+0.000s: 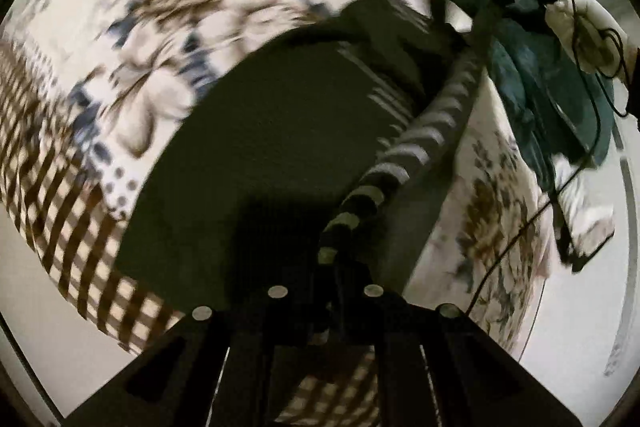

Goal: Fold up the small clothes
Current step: 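Lift the sweater hem with both grippers and fold it toward the collar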

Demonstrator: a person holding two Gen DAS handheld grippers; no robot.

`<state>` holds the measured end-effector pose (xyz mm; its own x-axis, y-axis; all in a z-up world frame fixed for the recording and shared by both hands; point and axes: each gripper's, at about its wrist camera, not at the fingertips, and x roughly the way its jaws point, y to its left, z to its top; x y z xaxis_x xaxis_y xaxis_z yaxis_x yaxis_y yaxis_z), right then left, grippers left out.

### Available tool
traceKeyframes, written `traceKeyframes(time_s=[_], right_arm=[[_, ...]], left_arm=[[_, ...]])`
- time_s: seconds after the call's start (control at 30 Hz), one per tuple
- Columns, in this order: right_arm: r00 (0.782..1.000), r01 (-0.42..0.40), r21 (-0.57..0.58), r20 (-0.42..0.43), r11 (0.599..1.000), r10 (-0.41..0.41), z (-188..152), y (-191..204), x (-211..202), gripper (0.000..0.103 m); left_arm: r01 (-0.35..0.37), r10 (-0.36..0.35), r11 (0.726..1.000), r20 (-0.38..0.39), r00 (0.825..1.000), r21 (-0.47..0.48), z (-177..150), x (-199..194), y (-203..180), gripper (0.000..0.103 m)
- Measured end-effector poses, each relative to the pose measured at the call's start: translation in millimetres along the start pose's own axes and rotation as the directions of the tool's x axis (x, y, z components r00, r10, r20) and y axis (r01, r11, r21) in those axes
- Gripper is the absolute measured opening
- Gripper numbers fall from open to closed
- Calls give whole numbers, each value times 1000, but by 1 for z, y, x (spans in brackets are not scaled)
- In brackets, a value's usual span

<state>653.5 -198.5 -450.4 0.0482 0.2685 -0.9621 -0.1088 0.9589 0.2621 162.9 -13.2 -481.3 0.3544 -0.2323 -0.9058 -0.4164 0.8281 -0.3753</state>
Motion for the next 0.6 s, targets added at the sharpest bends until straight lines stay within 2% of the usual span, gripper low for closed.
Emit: traceKeyframes(time_s=[0.13, 0.2, 0.27, 0.37, 0.43, 0.47, 0.5, 0.53, 0.57, 0.6], right_arm=[[995, 92, -74, -32, 993, -95, 25, 91, 71, 10], [988, 144, -107, -39, 984, -149, 31, 122, 103, 10], [980, 190, -112, -44, 975, -195, 35, 144, 133, 10], [966, 247, -109, -48, 963, -253, 39, 158, 164, 10], [954, 282, -106, -73, 954, -290, 39, 160, 180, 11], [952, 284, -101, -86, 953, -293, 40, 161, 185, 12], [954, 279, -97, -88, 956, -287, 40, 162, 185, 19], [957, 264, -98, -96, 959, -274, 39, 163, 183, 32], [967, 214, -104, -116, 971, -226, 35, 165, 179, 43], [977, 156, -107, -129, 982, -169, 28, 167, 172, 61]], left_arm=[[11, -12, 997, -13, 1000, -74, 10, 12, 48, 6], [7, -10, 994, -25, 1000, -113, 17, 21, 69, 6], [9, -15, 987, -38, 999, -159, 23, 31, 89, 5], [21, -33, 980, -59, 998, -199, 30, 44, 109, 6], [61, -85, 970, -93, 992, -237, 31, 57, 121, 7], [91, -126, 956, -111, 986, -279, 30, 62, 130, 11], [117, -161, 939, -113, 980, -323, 30, 63, 139, 12], [147, -202, 915, -110, 973, -376, 28, 61, 152, 18], [168, -229, 900, -108, 967, -403, 28, 57, 161, 28], [184, -247, 889, -101, 964, -419, 28, 51, 169, 34]])
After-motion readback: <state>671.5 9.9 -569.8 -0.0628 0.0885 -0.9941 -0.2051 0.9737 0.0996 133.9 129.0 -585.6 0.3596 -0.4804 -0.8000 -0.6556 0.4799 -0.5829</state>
